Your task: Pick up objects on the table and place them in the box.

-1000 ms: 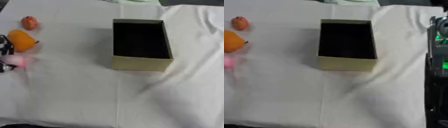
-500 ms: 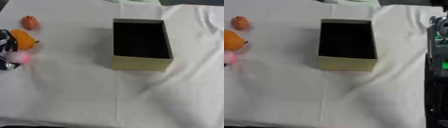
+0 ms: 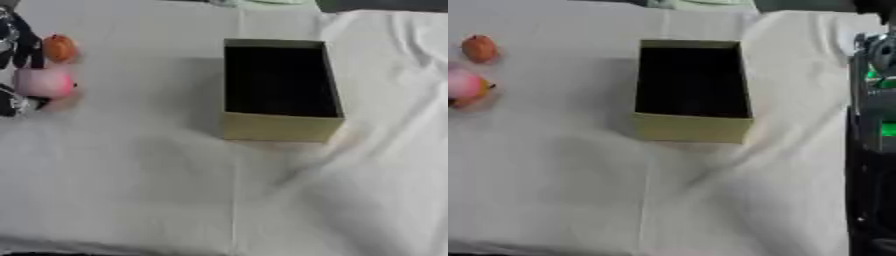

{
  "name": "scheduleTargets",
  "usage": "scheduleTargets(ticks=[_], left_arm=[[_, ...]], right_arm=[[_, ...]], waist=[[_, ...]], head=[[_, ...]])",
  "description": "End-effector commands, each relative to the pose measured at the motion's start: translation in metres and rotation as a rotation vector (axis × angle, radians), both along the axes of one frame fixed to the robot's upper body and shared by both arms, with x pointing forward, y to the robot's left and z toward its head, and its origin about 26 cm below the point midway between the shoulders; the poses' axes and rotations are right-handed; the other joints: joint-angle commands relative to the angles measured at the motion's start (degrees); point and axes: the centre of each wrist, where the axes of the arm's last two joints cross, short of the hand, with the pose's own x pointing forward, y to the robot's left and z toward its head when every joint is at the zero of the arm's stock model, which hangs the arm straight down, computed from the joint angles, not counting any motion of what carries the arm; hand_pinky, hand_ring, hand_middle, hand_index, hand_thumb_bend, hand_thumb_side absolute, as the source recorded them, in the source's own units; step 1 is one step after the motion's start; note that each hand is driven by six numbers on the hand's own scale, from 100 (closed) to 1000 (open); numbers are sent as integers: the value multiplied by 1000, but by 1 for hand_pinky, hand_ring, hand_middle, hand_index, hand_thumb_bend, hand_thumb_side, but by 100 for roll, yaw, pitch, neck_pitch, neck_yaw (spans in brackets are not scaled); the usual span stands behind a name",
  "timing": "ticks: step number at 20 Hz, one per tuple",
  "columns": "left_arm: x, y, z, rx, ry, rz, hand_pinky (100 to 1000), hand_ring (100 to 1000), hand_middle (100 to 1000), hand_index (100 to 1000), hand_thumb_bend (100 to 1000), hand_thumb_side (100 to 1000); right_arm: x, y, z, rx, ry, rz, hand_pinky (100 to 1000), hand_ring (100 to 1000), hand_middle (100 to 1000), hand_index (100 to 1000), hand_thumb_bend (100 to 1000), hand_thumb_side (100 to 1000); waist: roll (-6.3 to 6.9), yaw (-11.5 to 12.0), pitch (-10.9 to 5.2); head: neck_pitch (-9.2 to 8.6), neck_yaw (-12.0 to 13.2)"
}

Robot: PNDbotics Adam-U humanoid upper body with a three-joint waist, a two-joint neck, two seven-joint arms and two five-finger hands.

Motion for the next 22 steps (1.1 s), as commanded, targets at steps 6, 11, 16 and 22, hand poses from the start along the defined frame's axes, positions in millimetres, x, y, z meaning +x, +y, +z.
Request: scheduleTargets(ticks=[6, 11, 16, 22], left_arm=[[-3, -49, 40, -43, -138, -233, 170, 367, 372, 517, 345, 100], [-6, -98, 52, -62, -183, -389, 160, 355, 365, 514, 298, 100], [-1, -143, 54, -98, -211, -493, 153, 347, 359, 511, 281, 100], [2, -188, 49, -146, -226, -587, 149, 340, 356, 511, 255, 100]], right_arm=[[-4, 0, 3, -9, -22, 8, 845, 811, 737, 809, 100, 764], [-4, 2, 4, -11, -24, 15, 845, 812, 737, 809, 100, 762], [-4, 4, 4, -9, -25, 27, 845, 812, 738, 809, 100, 762], [-4, 6, 5, -8, -33, 37, 845, 813, 738, 809, 100, 760]], waist=[[64, 18, -183], [56, -38, -217], [69, -81, -216], [80, -113, -200]], head=[[29, -45], [29, -27], [29, -8], [29, 5]])
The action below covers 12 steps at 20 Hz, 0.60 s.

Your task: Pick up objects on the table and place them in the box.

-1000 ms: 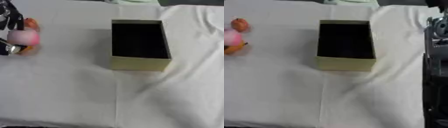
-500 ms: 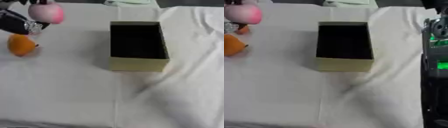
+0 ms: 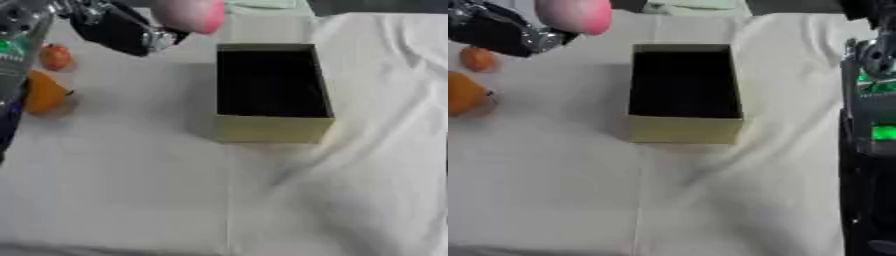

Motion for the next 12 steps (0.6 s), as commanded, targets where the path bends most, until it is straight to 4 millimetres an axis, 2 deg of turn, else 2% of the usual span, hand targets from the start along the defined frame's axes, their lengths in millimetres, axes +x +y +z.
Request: scheduleTargets(ticks=[1, 6, 12], left_arm=[[-2, -23, 1, -10, -29, -43, 149, 339, 356, 511, 250, 100], [2, -56, -13, 10, -32, -69, 152, 343, 357, 512, 259, 100], [15, -79, -30, 46, 0, -61, 153, 349, 360, 514, 251, 100]], right_arm=[[-4, 2, 9, -4, -41, 15, 845, 813, 738, 809, 100, 760], [-4, 5, 9, 0, -44, 30, 844, 813, 738, 809, 100, 760], [-4, 7, 9, 6, -44, 45, 844, 812, 738, 809, 100, 761]], waist=[[9, -20, -107], [-6, -97, -105], [-17, -172, -87]], head=[[29, 32], [29, 134], [29, 202]])
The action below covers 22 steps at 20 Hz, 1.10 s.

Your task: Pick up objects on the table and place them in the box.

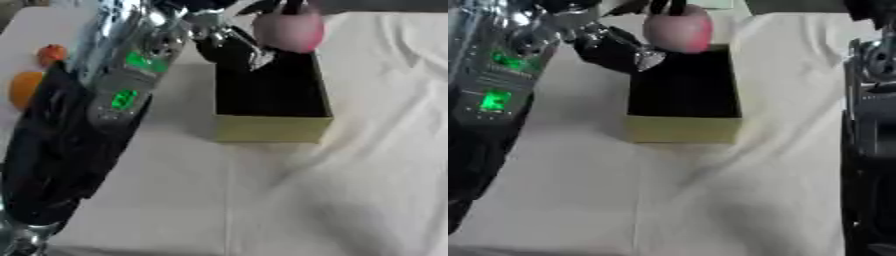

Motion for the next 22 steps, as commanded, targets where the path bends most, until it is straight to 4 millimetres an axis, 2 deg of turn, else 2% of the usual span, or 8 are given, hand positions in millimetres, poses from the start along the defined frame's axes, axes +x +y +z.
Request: scheduleTargets(ticks=[1, 7, 15, 19, 21, 22], left_arm=[[2, -11, 1, 15, -24, 3, 155, 352, 361, 515, 253, 100], [18, -19, -18, 67, -18, 96, 169, 363, 367, 517, 297, 100], [33, -25, -37, 114, -16, 168, 186, 378, 378, 526, 301, 100], [40, -27, -48, 147, 20, 176, 243, 419, 419, 565, 309, 100], [44, -27, -54, 167, 42, 184, 305, 460, 464, 615, 339, 100], [46, -28, -57, 182, 57, 187, 365, 498, 506, 661, 367, 100]], right_arm=[[-4, 2, 9, -3, -37, 19, 844, 812, 737, 809, 100, 761], [-4, 2, 8, 4, -35, 21, 844, 812, 737, 809, 100, 762], [-4, 2, 6, 9, -32, 23, 844, 812, 737, 809, 100, 762], [-4, 2, 5, 13, -30, 23, 844, 811, 736, 809, 100, 762], [-4, 2, 5, 13, -30, 23, 844, 811, 736, 809, 100, 761], [-4, 2, 5, 14, -30, 22, 844, 811, 736, 809, 100, 761]], waist=[[-17, -32, -87], [-20, -68, -73], [-20, -82, -70], [-10, -88, -64], [-6, -91, -62], [-4, -92, -62]], head=[[29, 42], [29, 41], [29, 50], [29, 43], [29, 41], [29, 39]])
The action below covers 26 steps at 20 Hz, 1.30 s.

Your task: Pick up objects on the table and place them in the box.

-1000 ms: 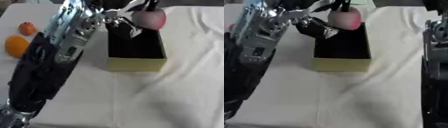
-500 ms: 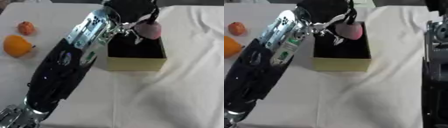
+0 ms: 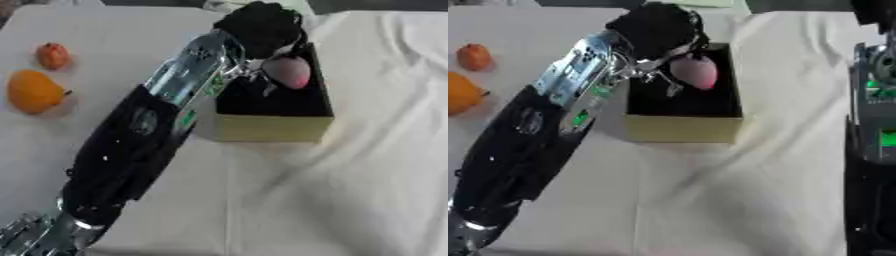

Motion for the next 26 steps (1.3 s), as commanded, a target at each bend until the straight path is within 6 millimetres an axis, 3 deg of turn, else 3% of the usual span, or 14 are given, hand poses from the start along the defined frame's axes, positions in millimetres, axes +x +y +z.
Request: scheduleTargets(ticks=[1, 2, 4, 6, 11, 20, 26], left_arm=[[3, -4, -1, 23, 18, -4, 395, 517, 528, 681, 383, 100], [4, -4, -3, 31, 27, -3, 395, 517, 528, 681, 383, 100], [5, -4, -5, 48, 45, -8, 524, 626, 656, 799, 429, 113], [7, -4, -7, 69, 65, -8, 580, 693, 730, 852, 454, 181], [8, -2, -8, 104, 85, 7, 658, 805, 863, 932, 501, 249], [1, 8, 13, -21, 0, 13, 597, 744, 806, 891, 377, 156], [-17, 36, 56, -169, -72, -19, 582, 716, 794, 898, 295, 236]], right_arm=[[-4, -1, 6, -1, -30, 5, 844, 811, 736, 809, 100, 761], [-4, -1, 6, -1, -30, 4, 844, 811, 736, 809, 100, 761], [-4, -1, 6, 0, -29, 3, 843, 812, 736, 809, 100, 761], [-4, -1, 6, 0, -29, 4, 844, 812, 736, 809, 100, 761], [-4, -1, 6, 1, -29, 3, 844, 812, 736, 809, 100, 760], [-4, -2, 5, 2, -26, 1, 844, 813, 737, 809, 100, 759], [-4, -3, 4, 0, -25, -9, 844, 813, 737, 809, 100, 757]], waist=[[0, -12, -96], [1, -10, -96], [3, -5, -100], [2, -3, -104], [-4, -1, -109], [-15, 26, -131], [-5, 78, -167]], head=[[29, -8], [29, -9], [29, -18], [29, -20], [29, -26], [29, -51], [29, -122]])
